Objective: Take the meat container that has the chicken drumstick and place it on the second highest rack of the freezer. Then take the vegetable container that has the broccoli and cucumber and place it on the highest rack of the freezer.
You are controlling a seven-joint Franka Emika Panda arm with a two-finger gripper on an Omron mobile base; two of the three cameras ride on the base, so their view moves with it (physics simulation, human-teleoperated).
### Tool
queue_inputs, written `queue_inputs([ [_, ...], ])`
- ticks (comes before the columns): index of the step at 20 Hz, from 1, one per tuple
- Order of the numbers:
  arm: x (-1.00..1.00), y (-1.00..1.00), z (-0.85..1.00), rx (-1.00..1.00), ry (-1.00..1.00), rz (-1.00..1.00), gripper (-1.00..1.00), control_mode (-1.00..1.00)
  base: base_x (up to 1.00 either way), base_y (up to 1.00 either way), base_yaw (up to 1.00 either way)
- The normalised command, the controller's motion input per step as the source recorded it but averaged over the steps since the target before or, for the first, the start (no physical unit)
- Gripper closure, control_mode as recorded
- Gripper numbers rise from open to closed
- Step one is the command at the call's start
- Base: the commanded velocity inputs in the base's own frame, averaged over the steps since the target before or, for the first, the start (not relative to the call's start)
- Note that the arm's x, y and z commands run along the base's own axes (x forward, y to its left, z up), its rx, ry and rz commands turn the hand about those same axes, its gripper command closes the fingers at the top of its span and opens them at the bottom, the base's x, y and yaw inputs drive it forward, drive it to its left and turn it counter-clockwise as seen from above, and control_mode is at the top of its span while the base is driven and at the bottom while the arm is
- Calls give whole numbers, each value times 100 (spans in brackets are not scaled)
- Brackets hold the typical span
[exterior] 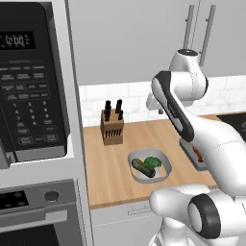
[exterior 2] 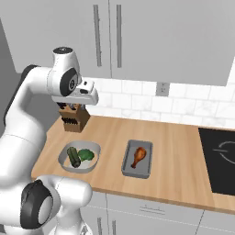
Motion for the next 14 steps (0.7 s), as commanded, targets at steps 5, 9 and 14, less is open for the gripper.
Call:
queue_inputs([
  [5, -18, 12, -2, 0, 0, 1, -100, -100, 0, 0, 0],
  [9, -67, -32, -41, 14, -3, -7, -100, -100, 0, 0, 0],
  [14, -34, -98, -46, 27, 7, -24, -100, -100, 0, 0, 0],
])
